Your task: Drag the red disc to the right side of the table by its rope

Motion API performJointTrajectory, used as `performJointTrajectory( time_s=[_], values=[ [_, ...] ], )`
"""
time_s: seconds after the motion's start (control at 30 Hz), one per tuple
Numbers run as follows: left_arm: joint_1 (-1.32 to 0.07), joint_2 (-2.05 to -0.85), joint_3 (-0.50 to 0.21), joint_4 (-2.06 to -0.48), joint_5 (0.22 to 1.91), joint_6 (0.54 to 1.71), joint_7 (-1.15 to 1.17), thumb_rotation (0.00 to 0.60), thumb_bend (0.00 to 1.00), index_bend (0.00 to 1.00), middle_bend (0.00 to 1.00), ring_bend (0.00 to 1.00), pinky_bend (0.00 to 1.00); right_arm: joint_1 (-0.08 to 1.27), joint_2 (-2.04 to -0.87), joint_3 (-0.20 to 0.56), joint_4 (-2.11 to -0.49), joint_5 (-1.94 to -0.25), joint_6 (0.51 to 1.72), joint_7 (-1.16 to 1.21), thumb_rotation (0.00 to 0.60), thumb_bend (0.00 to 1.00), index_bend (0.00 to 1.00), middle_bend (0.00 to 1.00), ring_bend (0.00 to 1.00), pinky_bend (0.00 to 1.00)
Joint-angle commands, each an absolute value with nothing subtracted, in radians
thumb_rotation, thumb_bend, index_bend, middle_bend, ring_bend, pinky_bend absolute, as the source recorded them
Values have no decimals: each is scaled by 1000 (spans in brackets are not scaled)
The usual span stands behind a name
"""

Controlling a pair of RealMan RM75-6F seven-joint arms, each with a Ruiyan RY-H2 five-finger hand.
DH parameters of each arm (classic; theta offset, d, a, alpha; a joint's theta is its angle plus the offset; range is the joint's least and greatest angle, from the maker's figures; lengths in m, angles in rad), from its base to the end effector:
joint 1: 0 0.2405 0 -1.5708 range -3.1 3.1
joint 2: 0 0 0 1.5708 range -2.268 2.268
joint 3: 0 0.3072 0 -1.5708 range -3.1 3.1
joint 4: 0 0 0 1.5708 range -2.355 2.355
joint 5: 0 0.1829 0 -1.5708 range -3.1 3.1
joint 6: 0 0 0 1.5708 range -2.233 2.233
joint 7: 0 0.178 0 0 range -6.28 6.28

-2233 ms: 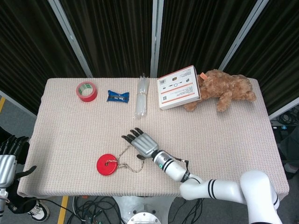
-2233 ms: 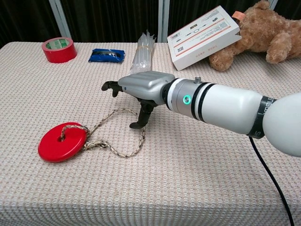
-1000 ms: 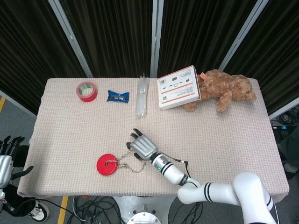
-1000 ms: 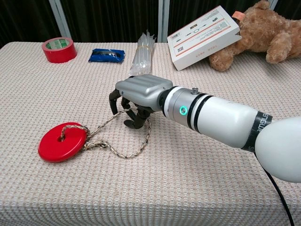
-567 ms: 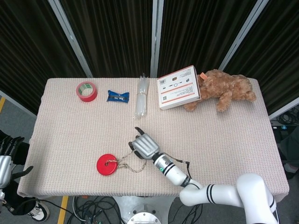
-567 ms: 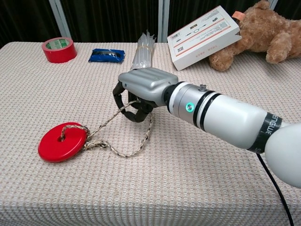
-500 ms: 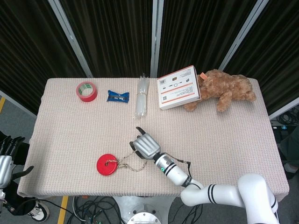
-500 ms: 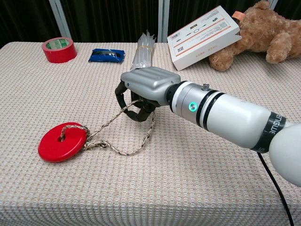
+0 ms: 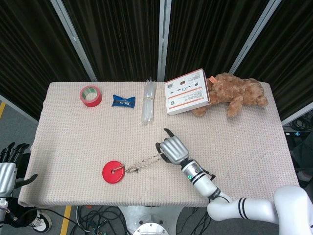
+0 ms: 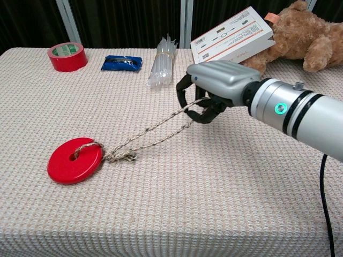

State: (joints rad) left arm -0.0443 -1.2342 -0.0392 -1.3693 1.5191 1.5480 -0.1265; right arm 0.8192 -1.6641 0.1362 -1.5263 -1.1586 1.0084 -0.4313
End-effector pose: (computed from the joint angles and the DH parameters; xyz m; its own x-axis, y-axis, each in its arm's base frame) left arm -0.3828 0.2018 0.1928 0.3976 -0.0407 0.9166 0.9175 0.0164 -0.3973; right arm -0.1150 -0.3779 -0.0474 0.4656 -0.2378 0.8525 -0.7934 -0.5388 0.2831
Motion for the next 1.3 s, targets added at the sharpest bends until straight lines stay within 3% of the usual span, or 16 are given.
performJointTrajectory(
  time_s=[0.03,0.4,0.83,1.3],
  values=[
    [-46,-1234,-39,-1373,1520,1547,-122,600,16,145,134,24,122,783,-1611,128,-1562,-1169,1034,-408,600,475,1000,1000,551,101],
    [-49,-1232,-39,-1388,1522,1545,-103,600,16,145,134,24,122,652,-1429,103,-1610,-1170,1131,-331,600,475,1000,1000,551,101],
    [-58,-1231,-36,-1407,1531,1536,-77,600,16,145,134,24,122,403,-1212,71,-1542,-1127,1275,-91,600,474,1000,1000,551,101],
    [-68,-1236,-31,-1437,1532,1521,-35,600,15,145,134,24,122,319,-1200,133,-1321,-1032,1213,31,600,474,1000,1000,551,101]
  ],
)
